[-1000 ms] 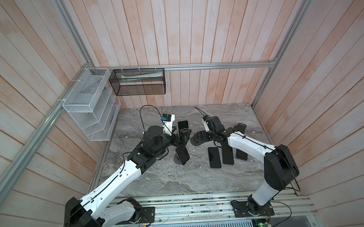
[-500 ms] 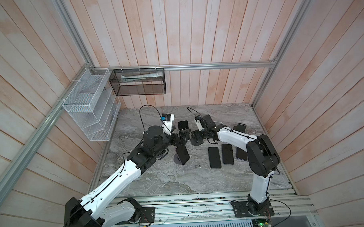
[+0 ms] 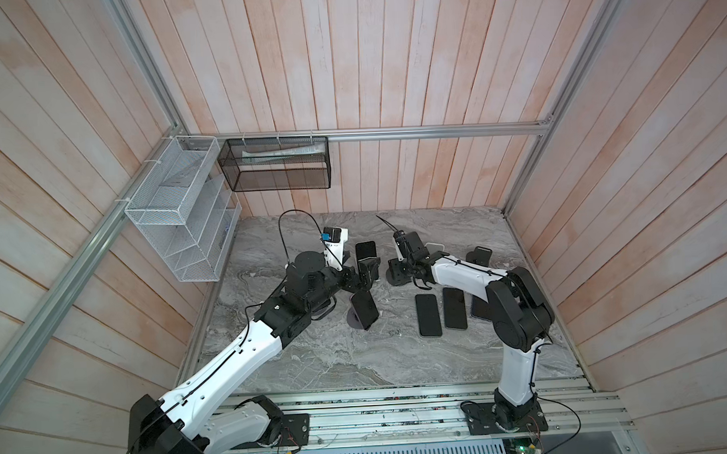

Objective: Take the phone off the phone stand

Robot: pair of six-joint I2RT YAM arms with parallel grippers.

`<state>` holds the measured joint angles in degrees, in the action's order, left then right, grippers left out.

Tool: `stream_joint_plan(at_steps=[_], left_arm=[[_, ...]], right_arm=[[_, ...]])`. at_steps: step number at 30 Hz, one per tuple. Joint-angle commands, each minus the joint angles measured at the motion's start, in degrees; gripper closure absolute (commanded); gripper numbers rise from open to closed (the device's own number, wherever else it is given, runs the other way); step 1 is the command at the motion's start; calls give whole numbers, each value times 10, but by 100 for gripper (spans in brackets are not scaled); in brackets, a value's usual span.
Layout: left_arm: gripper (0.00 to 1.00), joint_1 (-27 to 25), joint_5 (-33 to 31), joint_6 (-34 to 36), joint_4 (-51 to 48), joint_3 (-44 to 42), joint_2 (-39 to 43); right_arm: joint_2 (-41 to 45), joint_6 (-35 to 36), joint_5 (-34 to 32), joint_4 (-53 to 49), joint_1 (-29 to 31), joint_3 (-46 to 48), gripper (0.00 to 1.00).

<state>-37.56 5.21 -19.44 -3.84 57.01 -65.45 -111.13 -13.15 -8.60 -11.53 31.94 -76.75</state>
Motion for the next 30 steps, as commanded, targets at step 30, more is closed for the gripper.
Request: stream_joint_plan(at_steps=[30], left_arm=[[0,2,6,12,10,0,-4]], right_arm=[[-115,-21,-15,-97,-62,-235,17]])
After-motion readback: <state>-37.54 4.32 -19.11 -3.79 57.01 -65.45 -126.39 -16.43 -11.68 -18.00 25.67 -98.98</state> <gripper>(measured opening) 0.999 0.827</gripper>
